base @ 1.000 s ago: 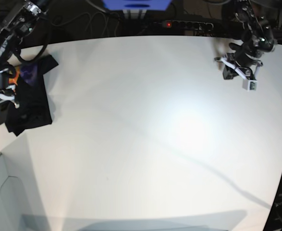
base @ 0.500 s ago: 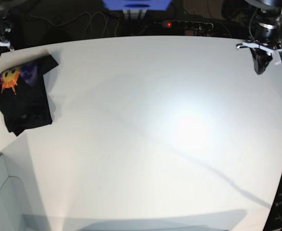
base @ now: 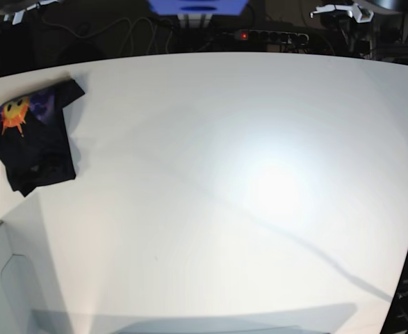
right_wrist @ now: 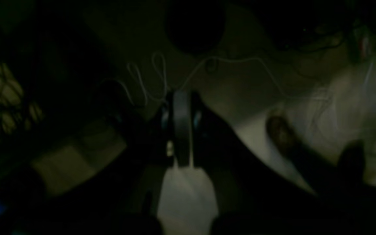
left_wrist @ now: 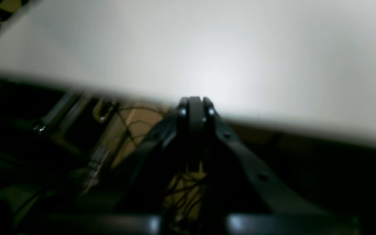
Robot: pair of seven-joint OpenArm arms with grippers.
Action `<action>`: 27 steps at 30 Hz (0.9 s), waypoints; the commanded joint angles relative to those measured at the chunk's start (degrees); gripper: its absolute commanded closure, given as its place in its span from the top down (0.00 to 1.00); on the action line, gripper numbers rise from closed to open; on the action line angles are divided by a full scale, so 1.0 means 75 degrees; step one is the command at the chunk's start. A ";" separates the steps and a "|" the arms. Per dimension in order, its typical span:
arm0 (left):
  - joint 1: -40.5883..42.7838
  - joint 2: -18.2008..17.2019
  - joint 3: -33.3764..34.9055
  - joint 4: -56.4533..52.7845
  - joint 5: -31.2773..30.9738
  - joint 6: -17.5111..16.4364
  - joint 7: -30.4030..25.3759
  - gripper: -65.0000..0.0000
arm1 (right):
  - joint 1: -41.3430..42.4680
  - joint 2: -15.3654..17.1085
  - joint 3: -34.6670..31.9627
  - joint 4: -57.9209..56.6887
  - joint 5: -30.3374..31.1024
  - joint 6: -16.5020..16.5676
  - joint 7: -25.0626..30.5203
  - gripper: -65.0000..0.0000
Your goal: Fold the T-shirt properly
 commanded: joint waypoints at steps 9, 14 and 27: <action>-0.1415 -0.0755 0.0087 -0.5205 0.0286 0.0038 -0.2787 0.00 | 0.0305 0.1134 -0.0812 -0.5199 -0.1085 0.0053 0.4274 0.00; -0.1767 -0.0755 0.0837 -0.5874 0.0685 0.0038 -0.2787 0.00 | 0.1090 0.1591 -0.2512 -0.7497 -0.1190 0.0053 0.5505 0.00; -0.3197 -0.0743 0.2783 -0.6272 0.0708 0.0038 0.2136 0.00 | 0.2708 0.1122 -0.6228 -0.7766 -0.1190 -0.1916 0.4263 0.00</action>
